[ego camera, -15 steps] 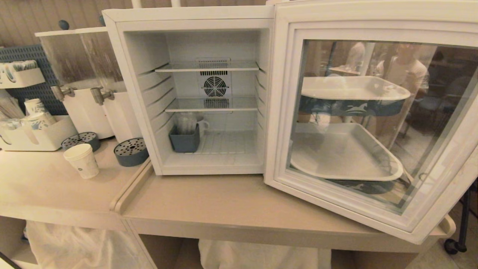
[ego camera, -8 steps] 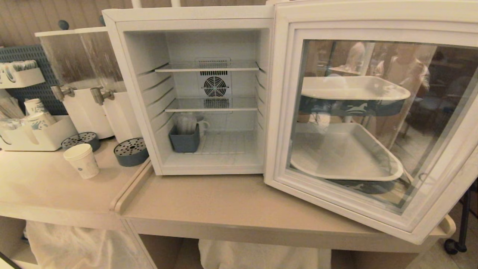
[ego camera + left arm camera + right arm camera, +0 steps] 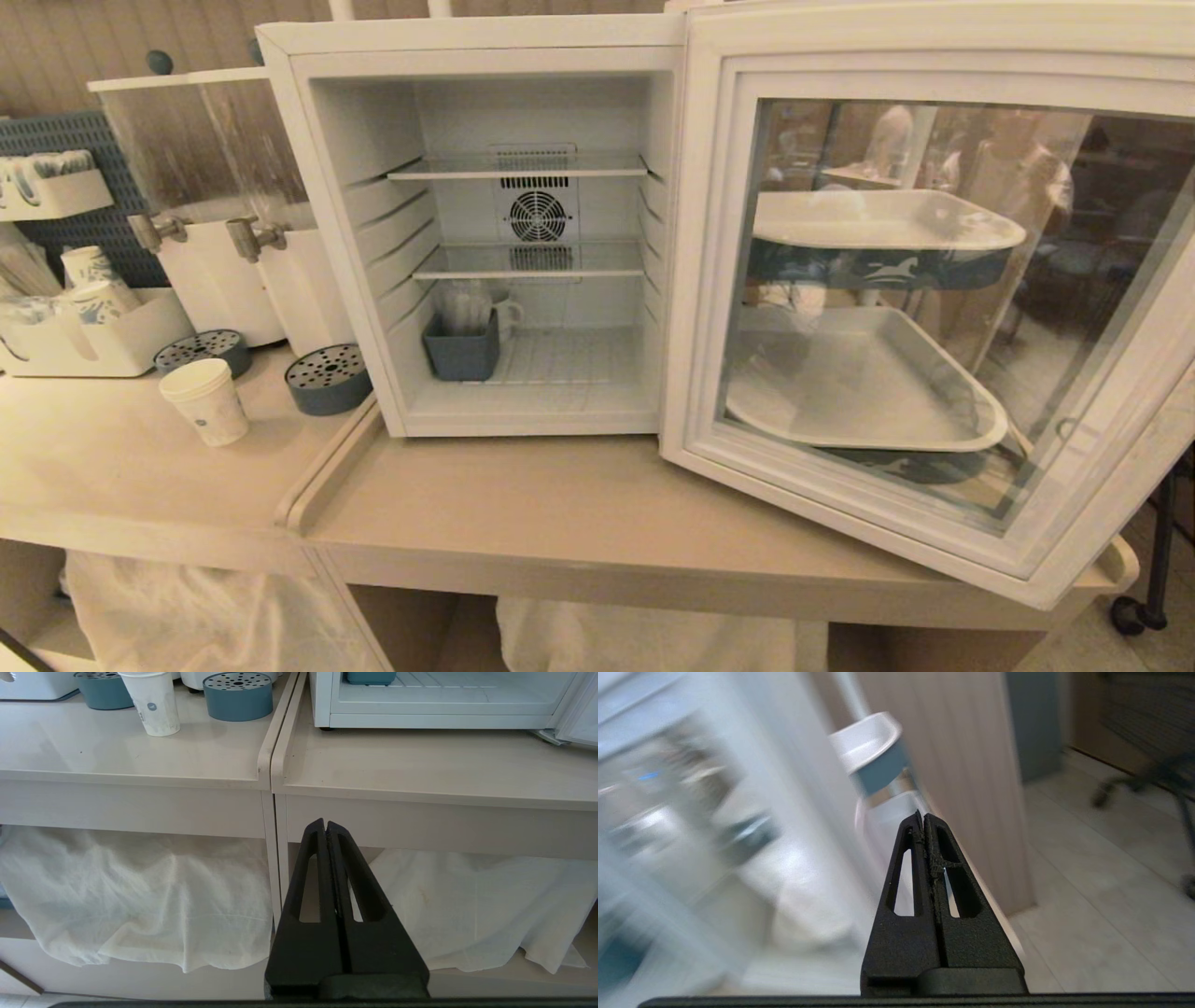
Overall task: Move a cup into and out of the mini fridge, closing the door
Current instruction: Close the freezer door
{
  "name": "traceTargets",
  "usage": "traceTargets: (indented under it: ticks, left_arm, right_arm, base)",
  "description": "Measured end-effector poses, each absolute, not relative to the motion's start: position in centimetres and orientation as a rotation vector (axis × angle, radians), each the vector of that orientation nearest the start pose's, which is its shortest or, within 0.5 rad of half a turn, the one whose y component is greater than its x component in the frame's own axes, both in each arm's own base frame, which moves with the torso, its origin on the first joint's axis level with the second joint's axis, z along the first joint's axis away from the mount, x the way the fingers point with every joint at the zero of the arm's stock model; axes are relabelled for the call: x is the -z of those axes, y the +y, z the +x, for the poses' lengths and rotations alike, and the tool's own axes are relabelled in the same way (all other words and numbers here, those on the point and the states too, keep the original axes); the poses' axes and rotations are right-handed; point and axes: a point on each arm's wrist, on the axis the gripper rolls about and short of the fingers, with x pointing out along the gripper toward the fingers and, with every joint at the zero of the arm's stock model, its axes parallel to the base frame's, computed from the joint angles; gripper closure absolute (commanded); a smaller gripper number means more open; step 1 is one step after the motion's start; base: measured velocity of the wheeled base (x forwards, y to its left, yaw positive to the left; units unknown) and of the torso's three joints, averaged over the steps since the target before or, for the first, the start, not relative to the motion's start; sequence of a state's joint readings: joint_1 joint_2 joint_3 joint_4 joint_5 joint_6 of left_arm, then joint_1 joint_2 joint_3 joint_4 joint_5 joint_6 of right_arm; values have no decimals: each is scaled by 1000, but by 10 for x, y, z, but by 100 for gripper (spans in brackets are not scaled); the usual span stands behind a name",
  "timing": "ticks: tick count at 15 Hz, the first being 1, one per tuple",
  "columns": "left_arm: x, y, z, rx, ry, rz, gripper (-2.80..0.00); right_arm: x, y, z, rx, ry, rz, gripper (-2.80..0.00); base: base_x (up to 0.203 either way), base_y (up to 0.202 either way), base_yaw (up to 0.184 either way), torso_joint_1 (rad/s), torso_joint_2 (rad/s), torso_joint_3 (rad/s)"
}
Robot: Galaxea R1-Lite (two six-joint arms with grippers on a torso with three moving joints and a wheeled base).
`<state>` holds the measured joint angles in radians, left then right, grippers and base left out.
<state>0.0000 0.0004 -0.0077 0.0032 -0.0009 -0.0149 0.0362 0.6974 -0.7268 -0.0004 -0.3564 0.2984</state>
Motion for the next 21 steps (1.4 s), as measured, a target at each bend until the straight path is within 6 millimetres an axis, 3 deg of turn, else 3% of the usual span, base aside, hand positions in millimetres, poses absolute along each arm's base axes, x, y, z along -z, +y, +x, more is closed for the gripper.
traceTargets:
  ticks: [3, 6, 9, 13, 18, 21]
  left_arm:
    - [-77, 0, -23, 1, -5, -15, 0]
    - [-77, 0, -23, 0, -5, -15, 0]
    - [-77, 0, -23, 0, -5, -15, 0]
    - [-77, 0, -23, 3, -5, -15, 0]
    - [-77, 0, -23, 2, -6, -15, 0]
    - [-77, 0, -23, 1, -5, -15, 0]
  right_arm:
    - [-292, -23, 117, 362, -16, 319, 0]
    - [-288, -58, 149, 154, 91, 323, 0]
    - [-283, -84, 150, -234, 171, 366, 0]
    - [-273, -93, 143, -720, 249, 545, 0]
    - [-265, -86, 136, -779, 310, 673, 0]
    - [-275, -62, 114, -802, 339, 715, 0]
  base:
    - [0, 0, 0, 0, 0, 0]
    - [0, 0, 0, 0, 0, 0]
    - [0, 0, 0, 0, 0, 0]
    - [0, 0, 0, 0, 0, 0]
    - [0, 0, 0, 0, 0, 0]
    - [0, 0, 0, 0, 0, 0]
